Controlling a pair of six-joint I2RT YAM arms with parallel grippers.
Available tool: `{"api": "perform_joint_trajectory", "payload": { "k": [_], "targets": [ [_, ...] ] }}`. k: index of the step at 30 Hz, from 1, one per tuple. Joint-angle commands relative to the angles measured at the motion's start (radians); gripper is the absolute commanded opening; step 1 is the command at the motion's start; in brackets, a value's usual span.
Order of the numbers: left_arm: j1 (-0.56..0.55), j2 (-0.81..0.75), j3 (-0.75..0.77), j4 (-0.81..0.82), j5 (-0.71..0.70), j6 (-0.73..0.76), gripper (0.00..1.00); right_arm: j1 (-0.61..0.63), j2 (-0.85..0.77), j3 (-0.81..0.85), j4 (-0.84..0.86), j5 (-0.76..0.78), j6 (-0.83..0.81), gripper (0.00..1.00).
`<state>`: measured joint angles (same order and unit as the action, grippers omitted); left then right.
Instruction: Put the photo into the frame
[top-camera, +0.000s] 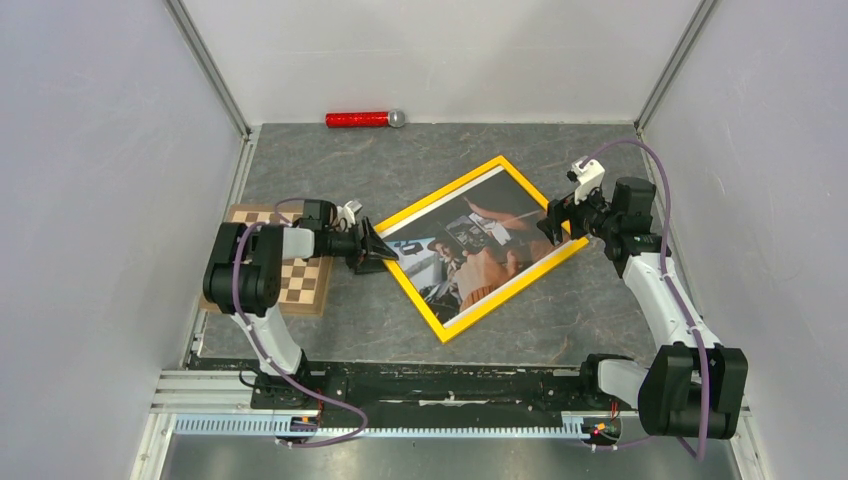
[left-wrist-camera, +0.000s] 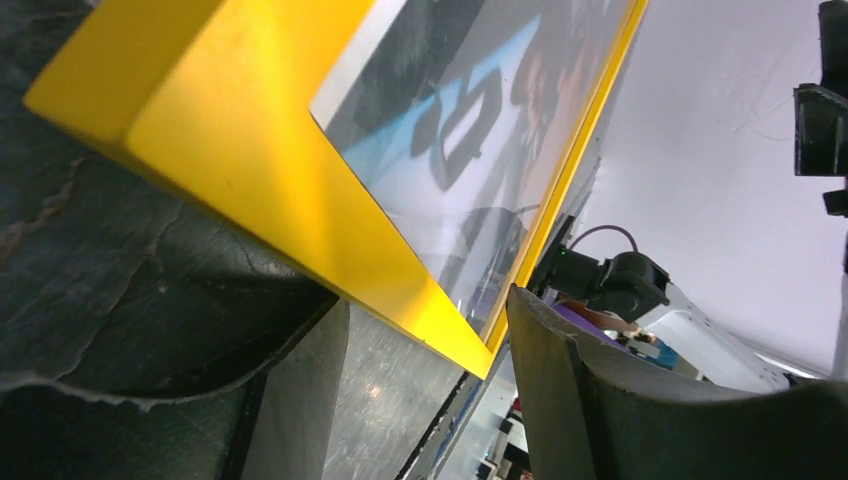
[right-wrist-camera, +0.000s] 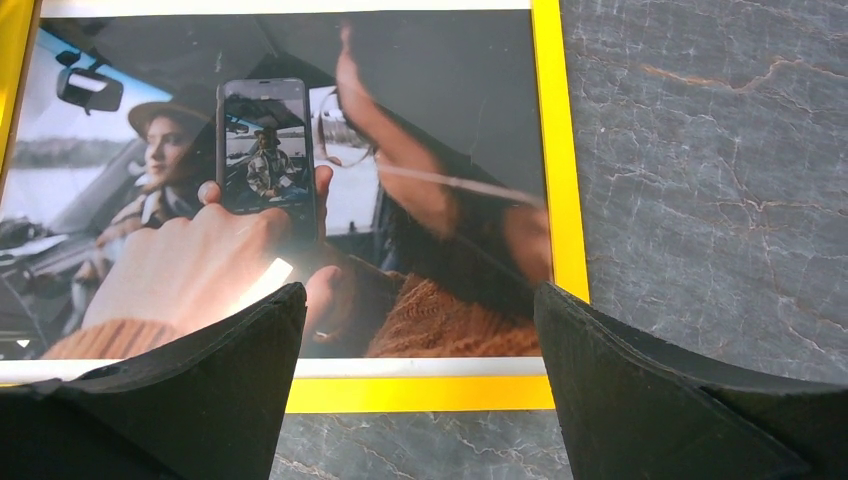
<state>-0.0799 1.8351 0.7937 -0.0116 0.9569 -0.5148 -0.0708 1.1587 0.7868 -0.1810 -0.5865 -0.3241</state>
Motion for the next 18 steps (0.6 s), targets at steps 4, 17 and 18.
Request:
{"api": "perform_joint_trajectory", "payload": {
  "k": [4,17,18],
  "targets": [
    [0.015,-0.038,0.002,-0.065,-0.243,0.111,0.69,0.002,-0.002,-0.006,0.053,0.027,0.023,0.87],
    [0.014,-0.116,0.009,-0.092,-0.280,0.143,0.71,0.002,0.003,-0.007,0.087,0.060,0.036,0.90],
    [0.013,-0.128,0.011,-0.096,-0.283,0.147,0.71,0.002,0.006,-0.006,0.092,0.064,0.038,0.90]
  ]
}}
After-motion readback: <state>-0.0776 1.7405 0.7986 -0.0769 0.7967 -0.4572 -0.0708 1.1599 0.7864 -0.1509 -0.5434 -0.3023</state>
